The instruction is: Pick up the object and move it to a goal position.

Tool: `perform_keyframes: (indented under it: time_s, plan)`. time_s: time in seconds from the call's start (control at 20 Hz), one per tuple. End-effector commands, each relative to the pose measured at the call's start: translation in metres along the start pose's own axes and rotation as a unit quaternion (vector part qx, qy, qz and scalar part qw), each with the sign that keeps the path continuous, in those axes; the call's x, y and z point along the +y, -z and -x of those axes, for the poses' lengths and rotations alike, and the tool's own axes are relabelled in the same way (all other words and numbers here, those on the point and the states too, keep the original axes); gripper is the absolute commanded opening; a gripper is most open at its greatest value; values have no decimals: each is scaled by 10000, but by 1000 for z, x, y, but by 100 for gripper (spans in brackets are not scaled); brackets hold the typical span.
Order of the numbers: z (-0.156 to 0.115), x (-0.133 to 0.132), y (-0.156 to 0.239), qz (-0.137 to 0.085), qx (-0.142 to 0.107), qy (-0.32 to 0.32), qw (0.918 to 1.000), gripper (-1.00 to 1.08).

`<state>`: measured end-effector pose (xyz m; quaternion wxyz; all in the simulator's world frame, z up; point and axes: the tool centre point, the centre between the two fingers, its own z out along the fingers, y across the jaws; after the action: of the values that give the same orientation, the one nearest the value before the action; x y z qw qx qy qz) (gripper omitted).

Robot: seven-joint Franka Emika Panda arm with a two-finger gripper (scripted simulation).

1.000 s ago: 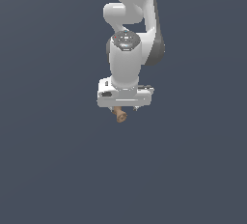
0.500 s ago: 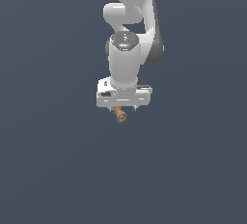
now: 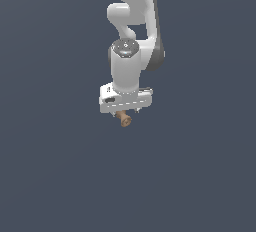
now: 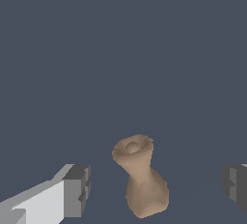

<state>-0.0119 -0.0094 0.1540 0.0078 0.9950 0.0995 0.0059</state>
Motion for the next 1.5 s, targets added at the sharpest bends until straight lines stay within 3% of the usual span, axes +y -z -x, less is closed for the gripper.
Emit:
perform_keyframes:
  time_s: [0.0, 0.7, 1.45]
  plan:
    - [8, 1, -8, -12, -9, 244, 9997, 100]
    - [47, 4, -45, -81, -35, 1423, 9898, 100]
    - [53, 4, -66, -90, -38, 1557, 9878, 100]
